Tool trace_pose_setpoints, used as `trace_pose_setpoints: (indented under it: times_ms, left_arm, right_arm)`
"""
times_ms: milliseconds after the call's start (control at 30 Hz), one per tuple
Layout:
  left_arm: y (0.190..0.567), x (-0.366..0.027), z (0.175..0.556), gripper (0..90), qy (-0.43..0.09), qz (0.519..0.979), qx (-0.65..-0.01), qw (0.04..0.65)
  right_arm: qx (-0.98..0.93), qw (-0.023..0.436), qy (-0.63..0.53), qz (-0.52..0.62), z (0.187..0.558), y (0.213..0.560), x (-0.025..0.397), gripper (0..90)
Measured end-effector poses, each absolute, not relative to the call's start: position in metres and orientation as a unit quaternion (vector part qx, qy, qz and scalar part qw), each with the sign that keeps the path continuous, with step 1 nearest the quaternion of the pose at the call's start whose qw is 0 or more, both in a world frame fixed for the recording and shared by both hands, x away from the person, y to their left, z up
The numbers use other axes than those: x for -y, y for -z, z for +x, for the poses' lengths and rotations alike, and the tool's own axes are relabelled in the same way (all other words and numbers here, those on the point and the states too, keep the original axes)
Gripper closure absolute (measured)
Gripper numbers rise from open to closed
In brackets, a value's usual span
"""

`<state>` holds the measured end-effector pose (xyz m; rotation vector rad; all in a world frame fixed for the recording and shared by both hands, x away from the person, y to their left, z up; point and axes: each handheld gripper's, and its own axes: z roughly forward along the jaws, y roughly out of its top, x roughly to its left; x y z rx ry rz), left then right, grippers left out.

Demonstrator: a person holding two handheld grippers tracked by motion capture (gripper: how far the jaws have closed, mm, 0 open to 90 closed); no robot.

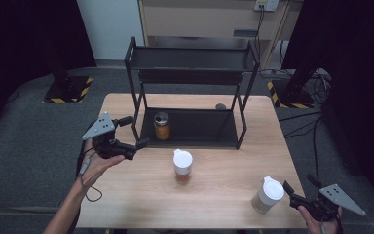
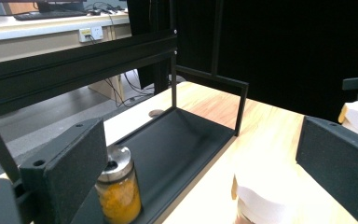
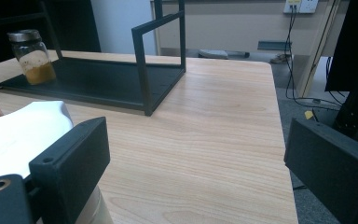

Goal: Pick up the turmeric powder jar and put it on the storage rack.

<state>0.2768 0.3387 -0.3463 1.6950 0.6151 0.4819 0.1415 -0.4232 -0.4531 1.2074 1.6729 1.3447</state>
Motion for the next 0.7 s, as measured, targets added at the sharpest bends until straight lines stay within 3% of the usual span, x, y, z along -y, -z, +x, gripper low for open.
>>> trace_pose_setpoints:
  times_ms: [700]
  left_arm:
    - [0.39,-0.363,0.223,1.1,-0.234,0.713,-0.292,0.593]
  right_arm:
    - [-0.641,0.333,-0.513,0.463,0.142,0.453,0.422,6.6]
